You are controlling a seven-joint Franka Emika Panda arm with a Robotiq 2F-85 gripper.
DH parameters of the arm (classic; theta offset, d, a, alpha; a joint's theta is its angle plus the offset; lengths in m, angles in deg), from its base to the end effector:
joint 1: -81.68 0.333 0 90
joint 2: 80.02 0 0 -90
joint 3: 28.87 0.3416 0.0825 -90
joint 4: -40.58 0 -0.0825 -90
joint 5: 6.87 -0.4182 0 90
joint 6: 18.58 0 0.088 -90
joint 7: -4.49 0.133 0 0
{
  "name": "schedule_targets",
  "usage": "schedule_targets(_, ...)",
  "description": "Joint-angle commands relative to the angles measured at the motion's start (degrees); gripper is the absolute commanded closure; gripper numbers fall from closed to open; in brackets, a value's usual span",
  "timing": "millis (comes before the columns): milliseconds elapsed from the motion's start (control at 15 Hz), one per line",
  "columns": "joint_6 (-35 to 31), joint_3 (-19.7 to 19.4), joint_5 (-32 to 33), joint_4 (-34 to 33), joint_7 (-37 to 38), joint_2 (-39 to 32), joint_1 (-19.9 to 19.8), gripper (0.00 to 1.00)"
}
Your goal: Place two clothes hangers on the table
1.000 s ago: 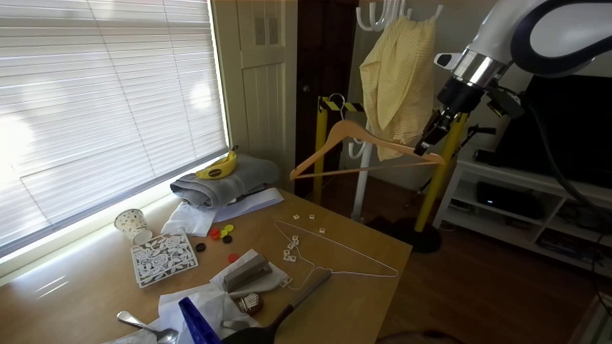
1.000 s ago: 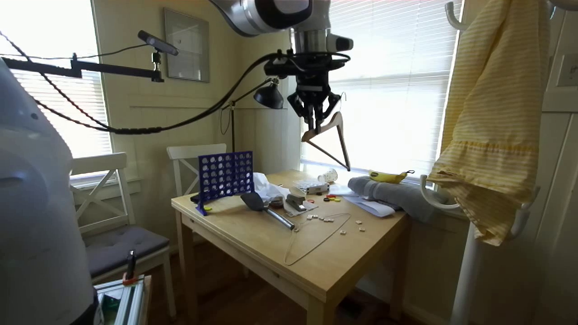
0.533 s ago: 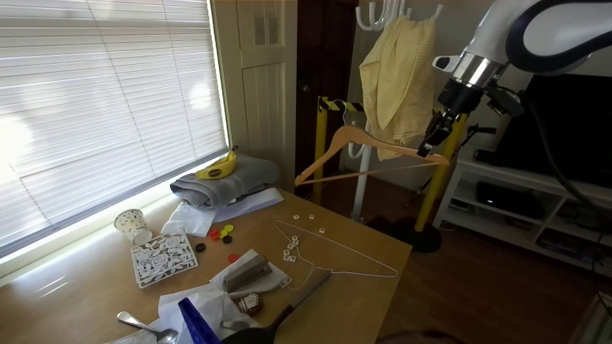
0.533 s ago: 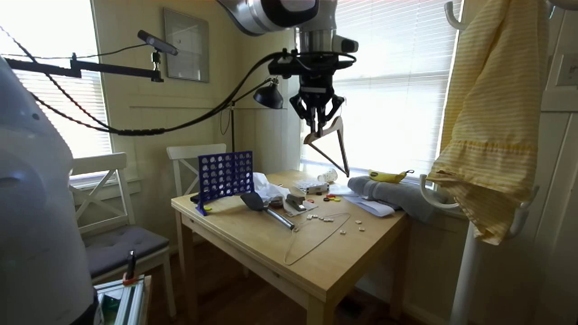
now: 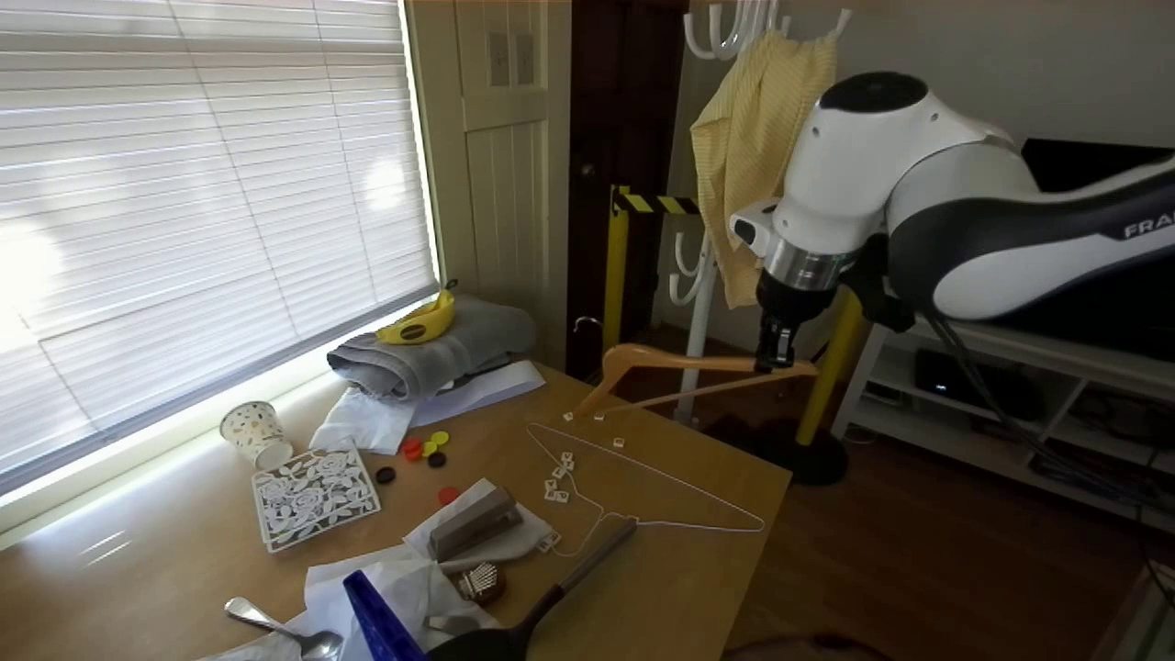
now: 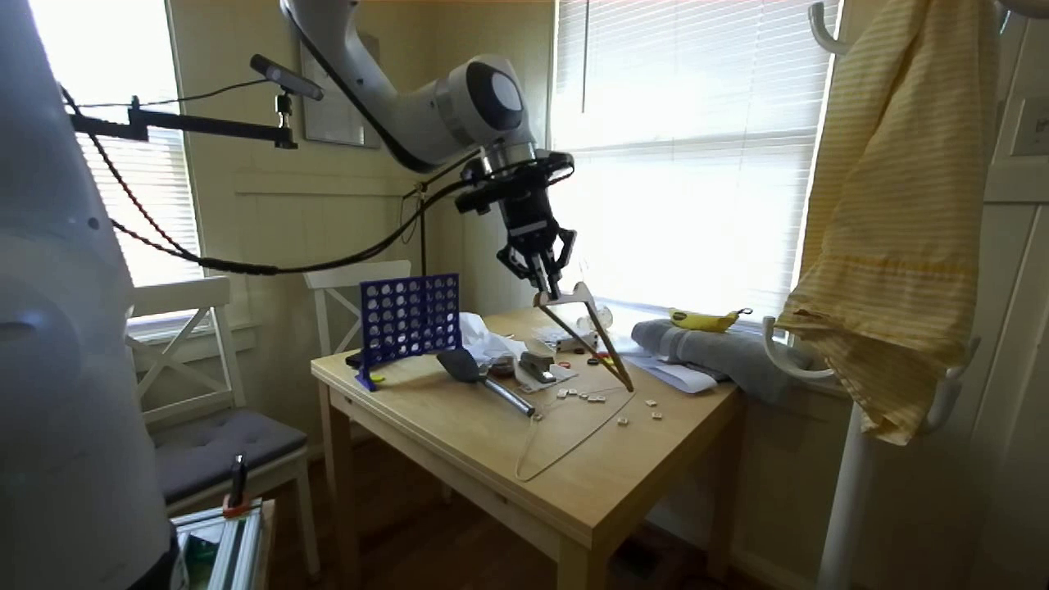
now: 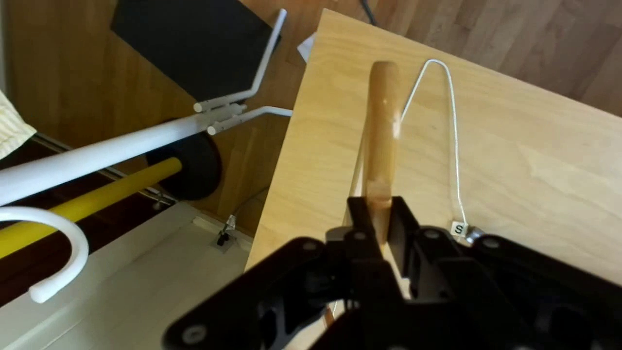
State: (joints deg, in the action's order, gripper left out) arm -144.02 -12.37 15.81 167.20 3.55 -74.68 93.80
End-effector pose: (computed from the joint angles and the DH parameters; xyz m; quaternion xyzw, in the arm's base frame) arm 0.4932 0.2455 0.4101 0.9177 0.3541 0.0736 0.1641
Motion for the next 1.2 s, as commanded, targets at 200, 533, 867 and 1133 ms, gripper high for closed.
schedule_targets(200,7.0,1.3,13.6,-4.4,7.8,-6.5,2.9,0.85)
schedule_targets(533,10.0,1.2,15.9,-7.4,8.9,-9.1,3.7,0.96)
schedule_targets(867,9.6,2.4,21.8,-9.9,5.7,-11.6,6.1,0.96)
schedule_targets(1133,18.0,3.3,31.5,-13.8,8.0,-15.6,9.8,0.96)
